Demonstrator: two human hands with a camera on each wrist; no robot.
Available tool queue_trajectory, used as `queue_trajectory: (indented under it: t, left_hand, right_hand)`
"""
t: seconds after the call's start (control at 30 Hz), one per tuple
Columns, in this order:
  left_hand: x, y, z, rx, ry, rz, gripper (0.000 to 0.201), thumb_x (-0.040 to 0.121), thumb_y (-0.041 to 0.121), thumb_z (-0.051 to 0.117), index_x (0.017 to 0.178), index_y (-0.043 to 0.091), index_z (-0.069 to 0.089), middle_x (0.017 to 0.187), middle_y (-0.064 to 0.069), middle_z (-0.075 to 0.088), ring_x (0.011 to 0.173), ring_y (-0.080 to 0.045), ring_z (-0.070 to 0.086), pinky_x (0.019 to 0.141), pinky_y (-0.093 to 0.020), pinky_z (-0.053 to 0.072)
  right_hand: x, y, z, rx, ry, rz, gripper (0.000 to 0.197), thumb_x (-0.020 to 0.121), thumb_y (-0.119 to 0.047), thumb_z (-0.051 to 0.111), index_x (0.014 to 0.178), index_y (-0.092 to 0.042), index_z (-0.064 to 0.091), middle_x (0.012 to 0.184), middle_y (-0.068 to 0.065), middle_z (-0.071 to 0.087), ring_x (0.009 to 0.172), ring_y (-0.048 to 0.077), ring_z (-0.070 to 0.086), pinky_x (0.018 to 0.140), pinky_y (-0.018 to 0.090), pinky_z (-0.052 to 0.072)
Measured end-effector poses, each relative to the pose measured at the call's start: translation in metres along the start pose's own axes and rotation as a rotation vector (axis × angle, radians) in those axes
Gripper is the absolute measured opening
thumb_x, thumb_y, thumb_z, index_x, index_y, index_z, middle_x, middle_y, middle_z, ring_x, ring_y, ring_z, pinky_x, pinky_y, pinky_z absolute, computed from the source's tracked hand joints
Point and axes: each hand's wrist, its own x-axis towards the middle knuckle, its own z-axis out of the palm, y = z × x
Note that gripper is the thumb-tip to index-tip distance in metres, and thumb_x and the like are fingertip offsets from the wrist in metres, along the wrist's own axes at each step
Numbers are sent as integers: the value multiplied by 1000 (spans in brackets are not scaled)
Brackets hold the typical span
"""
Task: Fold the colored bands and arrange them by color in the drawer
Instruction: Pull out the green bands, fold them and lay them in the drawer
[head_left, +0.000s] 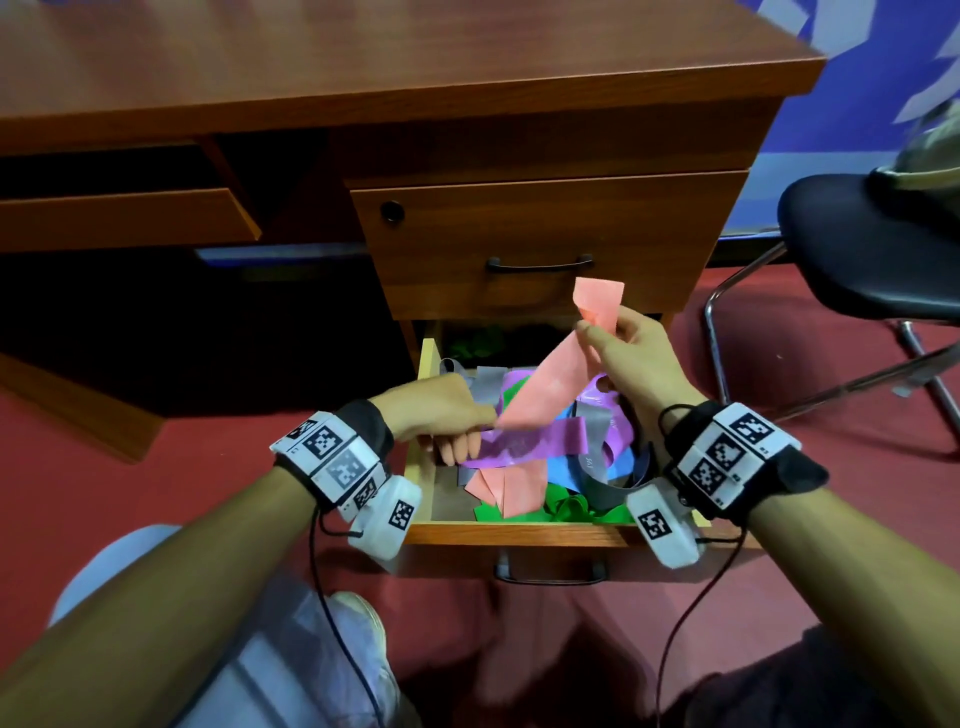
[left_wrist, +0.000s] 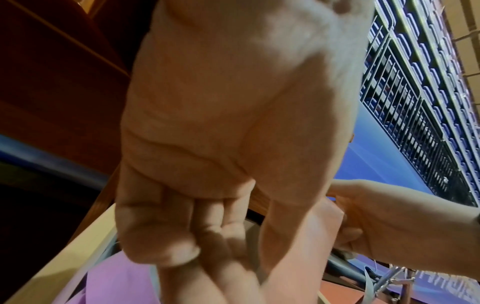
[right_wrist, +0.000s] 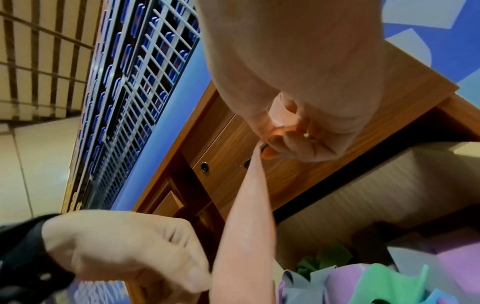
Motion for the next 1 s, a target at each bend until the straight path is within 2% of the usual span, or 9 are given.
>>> queue_trajectory:
  t: [0.1, 0.17, 0.23, 0.3, 0.33, 0.53, 0.67, 0.83, 1.0]
  left_hand:
    - [4, -4, 1, 23, -66, -18, 41, 104, 32, 53, 88, 1, 75, 70, -9, 72, 48, -14, 62, 40, -17, 41]
    - [8, -7, -1, 3, -30, -21, 38, 105, 30, 53, 89, 2, 72, 72, -11, 73, 49, -15, 61, 41, -18, 44]
    - [12, -10, -3, -3, 23, -17, 36, 103, 27, 54, 91, -2, 71, 80, -19, 76, 54, -23, 64, 53, -29, 57]
    - [15, -14, -6, 58, 78, -9, 34, 101, 24, 57, 85, -3, 70, 82, -21, 76, 63, -31, 70, 63, -37, 61]
    - [16, -16, -7, 114, 115, -3, 32, 99, 24, 58, 79, 0, 67, 80, -19, 76, 65, -31, 71, 61, -33, 58]
    - [35, -18, -20, 321, 255, 7, 18, 91, 20, 64, 78, 7, 63, 78, -10, 65, 73, -25, 59, 63, -30, 46]
    - [75, 0, -24, 487, 206, 50, 19, 89, 18, 62, 101, 6, 69, 103, -15, 72, 98, -32, 68, 84, -38, 58]
    - [139, 20, -21, 758, 228, 71, 35, 94, 19, 60, 127, 9, 57, 128, -15, 62, 118, -35, 62, 84, -40, 51]
    - [179, 26, -25, 931, 169, 4, 8, 91, 13, 64, 99, 12, 63, 104, -8, 70, 102, -30, 69, 81, -40, 56]
  right_hand:
    - [1, -3, -5, -154, -166, -66, 12, 94, -19, 65, 100, -9, 68, 73, -5, 63, 47, -5, 52, 45, 13, 39]
    - [-1, -2, -9, -367, -375, 11, 21, 92, -18, 67, 110, -7, 67, 77, -3, 65, 52, -3, 58, 45, 14, 43]
    - [-3, 5, -12, -686, -479, 73, 41, 90, -28, 69, 125, -9, 60, 104, 8, 67, 84, 15, 67, 66, 26, 55]
    - [-4, 10, -11, -922, -491, 54, 63, 89, -39, 68, 140, -8, 47, 137, 14, 53, 125, 27, 53, 99, 34, 47]
    - [-5, 10, -10, -931, -495, 58, 69, 89, -41, 67, 145, -9, 42, 146, 13, 46, 133, 27, 46, 105, 34, 42]
    - [-4, 15, -1, -938, -596, 77, 56, 93, -44, 59, 138, -12, 50, 144, 10, 51, 129, 26, 51, 93, 27, 40]
    - [4, 14, 5, -880, -598, 54, 61, 96, -44, 57, 145, -10, 45, 148, 10, 49, 134, 26, 48, 102, 29, 39]
    - [17, 17, 7, -822, -553, 19, 60, 94, -41, 61, 143, -10, 47, 144, 11, 53, 131, 28, 51, 103, 32, 42]
    - [20, 26, 3, -824, -554, 4, 48, 92, -40, 62, 129, -11, 57, 134, 12, 60, 123, 30, 56, 98, 38, 48]
